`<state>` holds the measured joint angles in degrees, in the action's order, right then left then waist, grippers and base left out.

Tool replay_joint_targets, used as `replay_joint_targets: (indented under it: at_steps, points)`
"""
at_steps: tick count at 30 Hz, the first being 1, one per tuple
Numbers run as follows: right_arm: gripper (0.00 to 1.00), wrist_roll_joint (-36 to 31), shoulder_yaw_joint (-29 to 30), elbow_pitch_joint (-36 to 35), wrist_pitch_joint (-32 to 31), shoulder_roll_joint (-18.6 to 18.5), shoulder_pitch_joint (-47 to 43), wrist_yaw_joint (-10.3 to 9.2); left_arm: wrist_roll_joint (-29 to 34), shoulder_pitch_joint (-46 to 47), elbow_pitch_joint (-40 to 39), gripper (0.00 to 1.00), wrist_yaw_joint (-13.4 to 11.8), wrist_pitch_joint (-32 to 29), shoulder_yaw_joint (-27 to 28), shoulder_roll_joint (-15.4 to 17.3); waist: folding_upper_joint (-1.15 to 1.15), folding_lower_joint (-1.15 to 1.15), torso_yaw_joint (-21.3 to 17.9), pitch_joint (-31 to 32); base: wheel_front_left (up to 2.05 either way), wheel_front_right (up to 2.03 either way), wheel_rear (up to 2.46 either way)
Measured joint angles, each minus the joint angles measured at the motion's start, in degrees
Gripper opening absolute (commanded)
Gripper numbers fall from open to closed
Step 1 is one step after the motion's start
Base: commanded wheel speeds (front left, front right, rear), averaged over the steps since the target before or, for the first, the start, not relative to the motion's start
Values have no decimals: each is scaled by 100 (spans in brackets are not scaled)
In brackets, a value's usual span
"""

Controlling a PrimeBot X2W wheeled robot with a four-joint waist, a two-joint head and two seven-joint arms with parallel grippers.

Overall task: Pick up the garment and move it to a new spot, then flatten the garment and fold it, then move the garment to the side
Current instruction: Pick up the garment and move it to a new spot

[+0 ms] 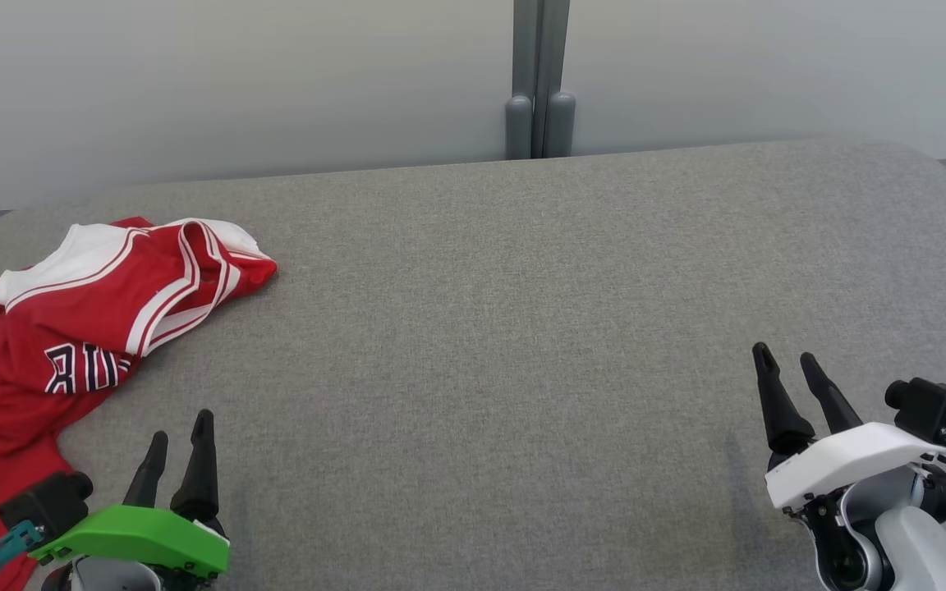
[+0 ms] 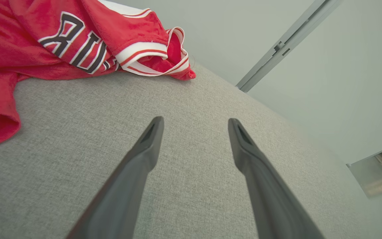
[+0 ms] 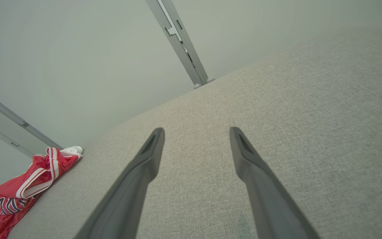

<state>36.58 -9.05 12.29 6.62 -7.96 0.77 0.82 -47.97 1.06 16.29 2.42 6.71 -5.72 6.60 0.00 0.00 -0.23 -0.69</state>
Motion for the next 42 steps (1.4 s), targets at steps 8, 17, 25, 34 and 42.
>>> replay_joint_targets:
  at_steps: [8,17,25,34,42]
  points:
    - [100,-658,-127,-59,154,-105,51,-93,635,-2,-13,100,-18,159,-15,15,0,0,0,-5,0,0,0]
    - [100,-1354,-145,-107,356,-159,52,-211,1427,-10,-48,100,-18,370,-23,37,0,0,10,-1,0,0,0]
    - [100,-1989,-147,-141,535,-274,49,-330,2096,-54,-43,100,-16,535,-31,108,0,0,-4,-6,0,0,0]
    - [100,-2440,-121,-175,708,-270,-17,-345,2780,-133,21,100,3,722,-25,138,0,0,-23,-26,0,0,0]
    - [100,-2630,-7,-177,772,-272,-42,-308,2967,-133,60,100,60,755,43,132,0,0,-28,-43,0,0,0]
